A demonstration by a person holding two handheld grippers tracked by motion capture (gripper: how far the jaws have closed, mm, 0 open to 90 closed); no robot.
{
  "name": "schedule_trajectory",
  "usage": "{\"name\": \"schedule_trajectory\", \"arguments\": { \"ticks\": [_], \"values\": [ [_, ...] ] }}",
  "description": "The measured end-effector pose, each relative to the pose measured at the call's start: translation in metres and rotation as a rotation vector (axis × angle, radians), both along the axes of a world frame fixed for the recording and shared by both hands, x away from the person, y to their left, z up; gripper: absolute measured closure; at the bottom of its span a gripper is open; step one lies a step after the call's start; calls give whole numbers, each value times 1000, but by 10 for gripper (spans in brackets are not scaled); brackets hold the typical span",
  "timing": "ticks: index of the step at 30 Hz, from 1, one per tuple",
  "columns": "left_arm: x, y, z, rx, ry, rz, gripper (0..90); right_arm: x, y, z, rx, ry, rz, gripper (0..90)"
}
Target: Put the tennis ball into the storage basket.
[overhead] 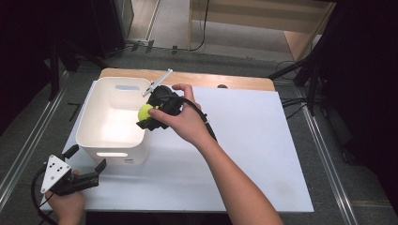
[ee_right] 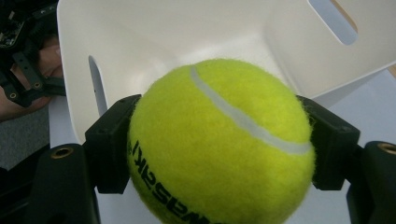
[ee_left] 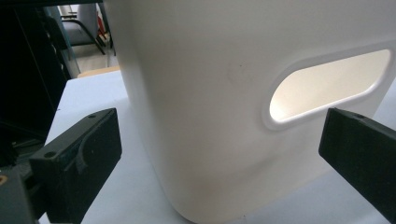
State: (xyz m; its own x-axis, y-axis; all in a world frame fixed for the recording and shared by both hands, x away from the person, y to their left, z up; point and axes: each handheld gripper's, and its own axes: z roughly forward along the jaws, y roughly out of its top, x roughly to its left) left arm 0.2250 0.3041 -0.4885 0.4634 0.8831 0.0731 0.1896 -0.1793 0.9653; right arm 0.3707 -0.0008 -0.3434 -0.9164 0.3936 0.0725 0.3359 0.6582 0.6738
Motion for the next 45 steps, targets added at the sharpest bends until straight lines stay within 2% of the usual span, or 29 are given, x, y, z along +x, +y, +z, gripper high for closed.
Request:
{"name": "schedule_trajectory", "arguments": {
  "ticks": [23,45],
  "values": [
    [0,0,0,-2,-2,0,0,-3,26,2,0,1,48,228],
    [0,1,0,0,1,0,0,-5,48,-13,-30,22,76,228]
  ]
}}
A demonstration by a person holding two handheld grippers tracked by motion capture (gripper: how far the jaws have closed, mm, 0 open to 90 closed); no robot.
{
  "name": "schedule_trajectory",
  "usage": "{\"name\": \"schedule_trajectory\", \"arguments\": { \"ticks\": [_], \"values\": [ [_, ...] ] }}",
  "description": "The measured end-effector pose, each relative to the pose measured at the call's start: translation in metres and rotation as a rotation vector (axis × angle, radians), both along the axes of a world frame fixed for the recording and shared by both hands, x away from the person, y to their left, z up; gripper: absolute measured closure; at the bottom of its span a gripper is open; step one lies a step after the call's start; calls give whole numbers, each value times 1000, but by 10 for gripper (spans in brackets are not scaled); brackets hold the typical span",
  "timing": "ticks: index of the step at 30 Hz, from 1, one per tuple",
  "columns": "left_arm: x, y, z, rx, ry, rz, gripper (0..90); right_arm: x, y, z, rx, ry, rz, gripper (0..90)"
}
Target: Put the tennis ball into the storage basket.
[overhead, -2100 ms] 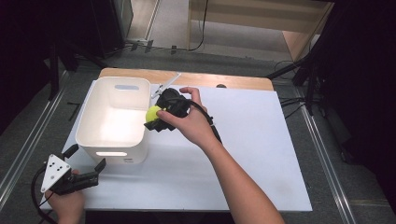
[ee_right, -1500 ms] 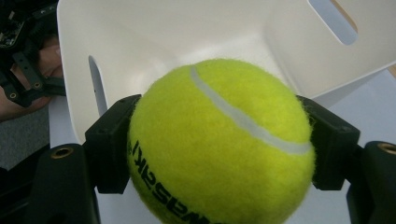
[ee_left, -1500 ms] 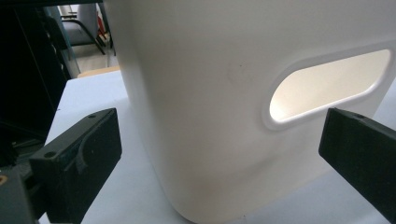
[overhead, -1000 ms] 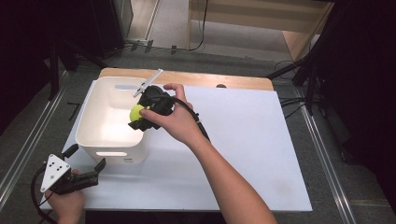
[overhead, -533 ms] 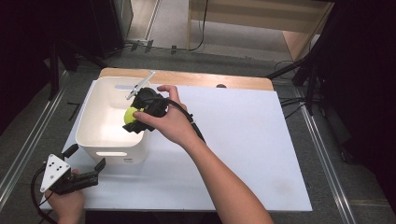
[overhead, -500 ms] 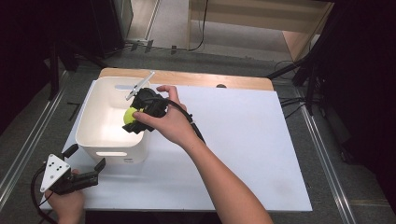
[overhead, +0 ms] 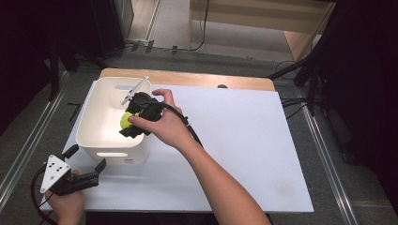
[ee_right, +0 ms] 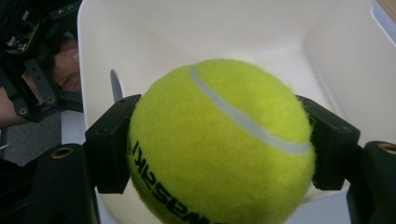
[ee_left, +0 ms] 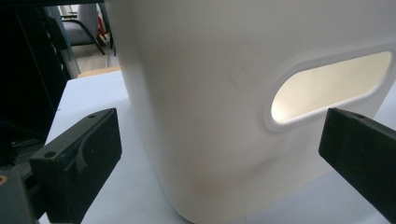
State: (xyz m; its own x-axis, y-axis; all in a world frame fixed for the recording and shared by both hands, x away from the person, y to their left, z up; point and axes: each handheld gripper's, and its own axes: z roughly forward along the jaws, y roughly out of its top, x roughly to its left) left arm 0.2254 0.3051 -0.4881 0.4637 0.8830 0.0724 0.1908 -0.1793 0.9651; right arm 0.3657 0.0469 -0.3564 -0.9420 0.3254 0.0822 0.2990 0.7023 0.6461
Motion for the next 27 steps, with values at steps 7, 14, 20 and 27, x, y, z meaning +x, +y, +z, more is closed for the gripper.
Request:
{"name": "schedule_trajectory", "arguments": {
  "ticks": [7,14,20,27],
  "values": [
    [0,0,0,-1,-3,0,0,-1,4,-5,-18,16,-3,228],
    [0,0,0,-4,-4,-1,0,0,5,-14,-31,17,5,227],
    [0,0,0,-2,-1,0,0,-1,8,-17,-47,22,7,227],
    [0,0,0,-2,-2,-3,0,-2,10,-24,-68,28,9,226]
  ]
}}
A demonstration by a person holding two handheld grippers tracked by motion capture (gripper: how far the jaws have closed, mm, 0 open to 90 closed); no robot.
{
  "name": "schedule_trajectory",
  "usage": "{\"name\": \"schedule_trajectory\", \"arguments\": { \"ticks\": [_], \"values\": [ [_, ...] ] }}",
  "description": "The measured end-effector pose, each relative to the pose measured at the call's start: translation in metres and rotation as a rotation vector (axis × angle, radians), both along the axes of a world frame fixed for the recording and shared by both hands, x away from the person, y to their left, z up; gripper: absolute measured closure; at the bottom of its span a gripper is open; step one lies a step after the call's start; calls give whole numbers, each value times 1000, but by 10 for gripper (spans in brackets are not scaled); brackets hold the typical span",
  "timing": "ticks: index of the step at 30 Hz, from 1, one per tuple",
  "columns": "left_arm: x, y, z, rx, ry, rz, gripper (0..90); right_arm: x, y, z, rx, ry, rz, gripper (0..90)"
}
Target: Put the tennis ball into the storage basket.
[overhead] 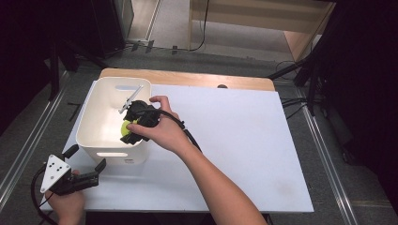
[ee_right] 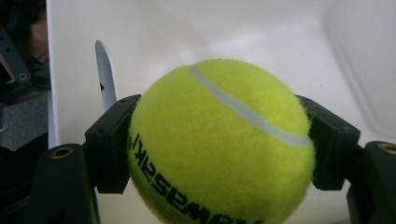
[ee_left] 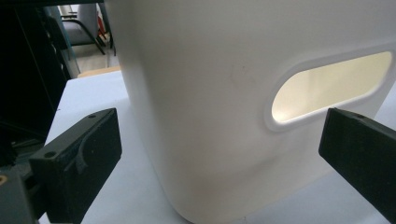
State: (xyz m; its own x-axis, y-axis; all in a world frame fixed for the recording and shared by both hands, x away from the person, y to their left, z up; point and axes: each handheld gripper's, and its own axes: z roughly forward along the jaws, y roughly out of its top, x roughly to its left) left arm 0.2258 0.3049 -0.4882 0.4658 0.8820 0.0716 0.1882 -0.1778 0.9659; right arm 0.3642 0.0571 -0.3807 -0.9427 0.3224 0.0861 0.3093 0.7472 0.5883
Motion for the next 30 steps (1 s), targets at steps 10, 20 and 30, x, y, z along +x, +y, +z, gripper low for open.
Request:
{"name": "schedule_trajectory", "arguments": {
  "ticks": [10,20,30],
  "values": [
    [0,0,0,-10,2,6,0,-2,0,-2,-28,-11,18,208],
    [0,0,0,2,4,4,0,-3,-15,8,17,-46,-15,109],
    [0,0,0,2,4,4,0,-4,-38,20,70,-73,-51,102]
  ]
}}
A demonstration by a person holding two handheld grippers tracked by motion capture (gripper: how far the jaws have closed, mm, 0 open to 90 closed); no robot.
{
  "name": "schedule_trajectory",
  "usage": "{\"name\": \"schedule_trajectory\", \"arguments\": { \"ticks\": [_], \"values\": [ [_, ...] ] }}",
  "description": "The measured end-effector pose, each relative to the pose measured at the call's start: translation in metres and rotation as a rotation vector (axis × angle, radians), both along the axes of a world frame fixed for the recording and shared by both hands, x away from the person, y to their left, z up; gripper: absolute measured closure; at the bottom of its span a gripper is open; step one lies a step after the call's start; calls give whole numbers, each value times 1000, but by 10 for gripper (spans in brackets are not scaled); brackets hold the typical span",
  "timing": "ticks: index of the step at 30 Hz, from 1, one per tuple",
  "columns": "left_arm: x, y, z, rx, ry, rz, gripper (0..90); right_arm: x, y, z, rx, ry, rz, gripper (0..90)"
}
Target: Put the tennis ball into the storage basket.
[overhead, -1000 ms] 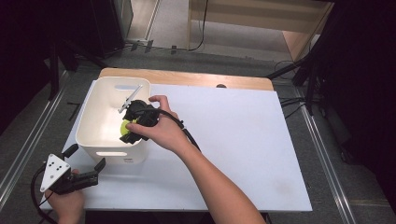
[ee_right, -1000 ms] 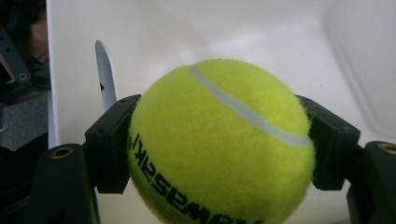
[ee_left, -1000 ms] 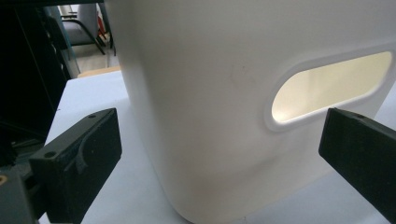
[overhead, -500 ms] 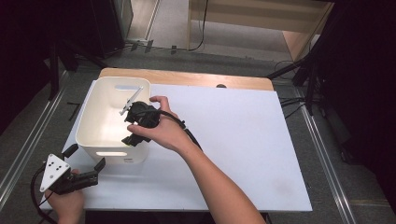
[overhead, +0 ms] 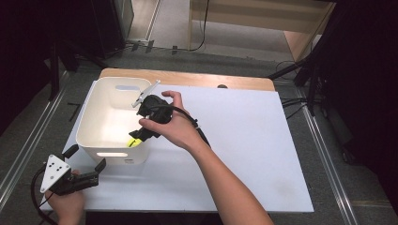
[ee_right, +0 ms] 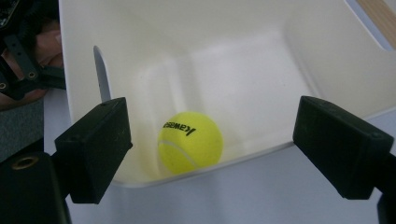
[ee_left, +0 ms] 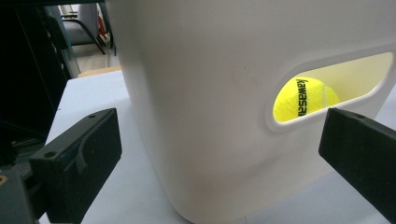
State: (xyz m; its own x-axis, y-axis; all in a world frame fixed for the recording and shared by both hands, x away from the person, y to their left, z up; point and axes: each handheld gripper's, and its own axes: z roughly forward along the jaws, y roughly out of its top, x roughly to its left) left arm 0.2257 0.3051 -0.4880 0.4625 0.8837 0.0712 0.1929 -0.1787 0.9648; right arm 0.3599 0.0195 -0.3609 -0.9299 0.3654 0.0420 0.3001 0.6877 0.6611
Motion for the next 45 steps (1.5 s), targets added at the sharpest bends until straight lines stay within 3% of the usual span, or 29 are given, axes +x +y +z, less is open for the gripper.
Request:
{"name": "schedule_trajectory", "arguments": {
  "ticks": [10,12,15,32,45],
  "values": [
    [0,0,0,-3,-5,-2,0,-2,-26,0,19,-19,-44,92],
    [0,0,0,-2,-5,-2,0,-3,-31,-1,24,-9,-56,0],
    [0,0,0,0,-4,-2,0,-5,-39,-2,35,3,-59,0],
    [0,-1,-1,-1,-5,-2,0,-23,-85,-14,57,-38,-168,0],
    [0,-1,-1,4,0,5,0,-38,-131,-30,117,-45,-261,0]
  ]
}}
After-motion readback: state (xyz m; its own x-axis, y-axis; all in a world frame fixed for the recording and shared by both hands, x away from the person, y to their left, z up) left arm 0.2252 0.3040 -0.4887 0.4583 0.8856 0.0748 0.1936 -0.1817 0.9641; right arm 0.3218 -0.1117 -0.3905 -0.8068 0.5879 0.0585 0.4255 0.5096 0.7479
